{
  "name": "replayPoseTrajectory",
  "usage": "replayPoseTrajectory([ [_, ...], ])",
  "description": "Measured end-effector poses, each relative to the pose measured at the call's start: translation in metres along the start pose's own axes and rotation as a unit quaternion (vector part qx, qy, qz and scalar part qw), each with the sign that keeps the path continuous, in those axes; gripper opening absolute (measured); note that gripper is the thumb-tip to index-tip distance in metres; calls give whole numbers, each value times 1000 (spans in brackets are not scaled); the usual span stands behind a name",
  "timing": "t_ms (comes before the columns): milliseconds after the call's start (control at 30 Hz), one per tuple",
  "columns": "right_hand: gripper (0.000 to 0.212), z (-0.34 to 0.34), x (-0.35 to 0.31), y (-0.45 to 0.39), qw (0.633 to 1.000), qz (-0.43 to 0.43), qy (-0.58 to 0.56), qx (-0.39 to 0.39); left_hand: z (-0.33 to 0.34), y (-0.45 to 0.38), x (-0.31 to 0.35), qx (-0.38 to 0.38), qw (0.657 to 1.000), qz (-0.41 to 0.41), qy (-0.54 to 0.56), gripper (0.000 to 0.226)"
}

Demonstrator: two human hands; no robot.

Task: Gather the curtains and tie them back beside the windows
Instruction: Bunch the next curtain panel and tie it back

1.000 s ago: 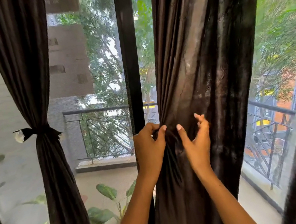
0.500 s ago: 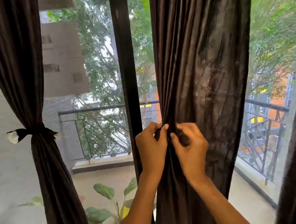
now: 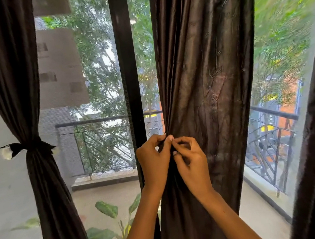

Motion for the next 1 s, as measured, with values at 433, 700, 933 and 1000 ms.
replayPoseTrajectory([
  [433,40,-37,42,-23,983,111,-87,118,3,2,8,0,1000,11,-28,14],
  [700,64,-2,83,-28,937,285,-202,7,2,2,9,-2,999,18,-38,12],
  [933,10,-47,7,1,978,12,-12,209,2,1,12,-2,993,39,-112,11],
  [1000,19,-32,0,5,985,-13,28,171,4,1,13,-6,991,50,-127,12],
])
Point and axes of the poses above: each hand's wrist, its own y-axis away from the middle knuckle, its own z-axis out of the palm, x = y × z, the point moved 10 cm from there along -y, towards the middle knuckle, and after that the axes turned 15 degrees about z, right-handed, at the moved point
